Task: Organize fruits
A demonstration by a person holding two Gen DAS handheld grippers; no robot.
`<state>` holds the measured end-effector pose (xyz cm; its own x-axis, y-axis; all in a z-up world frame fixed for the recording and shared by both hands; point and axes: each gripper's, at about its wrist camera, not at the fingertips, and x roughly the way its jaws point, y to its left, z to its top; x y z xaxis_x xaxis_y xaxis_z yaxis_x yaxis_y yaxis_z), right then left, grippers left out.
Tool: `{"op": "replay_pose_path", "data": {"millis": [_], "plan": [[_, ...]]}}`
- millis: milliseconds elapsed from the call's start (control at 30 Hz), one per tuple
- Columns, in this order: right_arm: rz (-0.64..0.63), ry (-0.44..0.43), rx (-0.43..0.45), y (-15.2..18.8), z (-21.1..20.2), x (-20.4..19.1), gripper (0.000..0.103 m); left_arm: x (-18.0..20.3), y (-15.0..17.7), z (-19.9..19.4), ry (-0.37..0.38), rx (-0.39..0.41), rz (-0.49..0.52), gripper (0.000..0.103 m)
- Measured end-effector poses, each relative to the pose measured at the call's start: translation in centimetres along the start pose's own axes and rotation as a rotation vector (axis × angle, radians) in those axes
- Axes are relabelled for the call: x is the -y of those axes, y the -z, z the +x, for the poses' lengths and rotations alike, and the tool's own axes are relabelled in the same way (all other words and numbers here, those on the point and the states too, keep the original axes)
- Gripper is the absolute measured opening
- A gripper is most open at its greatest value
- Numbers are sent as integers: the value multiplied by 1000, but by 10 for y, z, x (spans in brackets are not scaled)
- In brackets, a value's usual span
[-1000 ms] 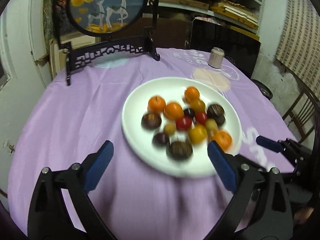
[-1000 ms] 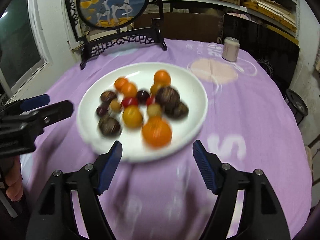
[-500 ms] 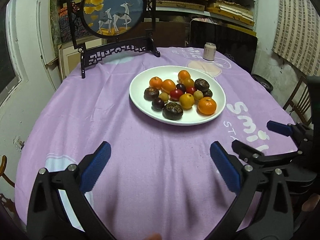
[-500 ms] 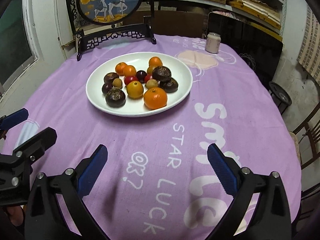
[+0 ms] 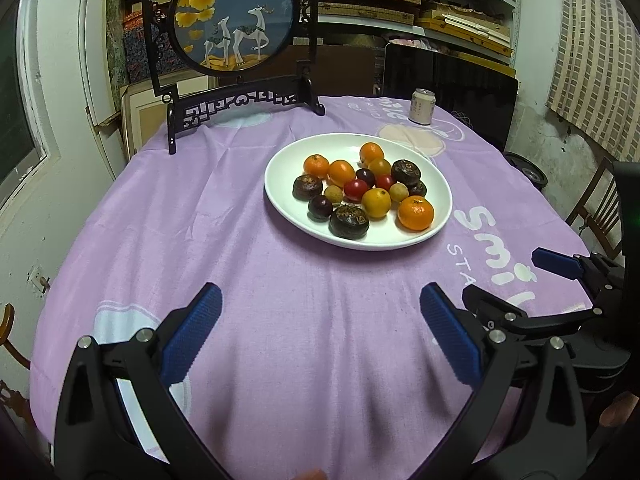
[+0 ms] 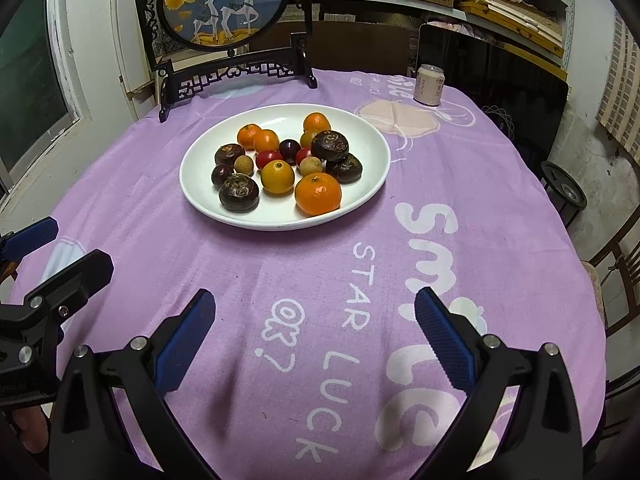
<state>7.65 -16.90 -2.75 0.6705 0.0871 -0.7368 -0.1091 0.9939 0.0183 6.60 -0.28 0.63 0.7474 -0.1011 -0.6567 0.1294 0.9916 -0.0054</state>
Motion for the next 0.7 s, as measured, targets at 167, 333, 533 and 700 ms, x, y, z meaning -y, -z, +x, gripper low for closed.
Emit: {"op": "replay_pose_path", "data": {"millis": [167, 333, 533, 700], "plan": [[1, 0, -1, 0, 1, 0, 100, 0, 0, 0, 3, -2, -1, 101], [3, -7, -7, 1, 1, 1, 100, -2, 1, 3, 13, -20, -17, 101], [5, -13, -11, 1, 1, 0, 100, -3, 1, 5, 13, -33, -25, 101], [7, -16, -17, 1, 3, 0, 100, -4, 0, 6, 9, -40, -35, 101]]}}
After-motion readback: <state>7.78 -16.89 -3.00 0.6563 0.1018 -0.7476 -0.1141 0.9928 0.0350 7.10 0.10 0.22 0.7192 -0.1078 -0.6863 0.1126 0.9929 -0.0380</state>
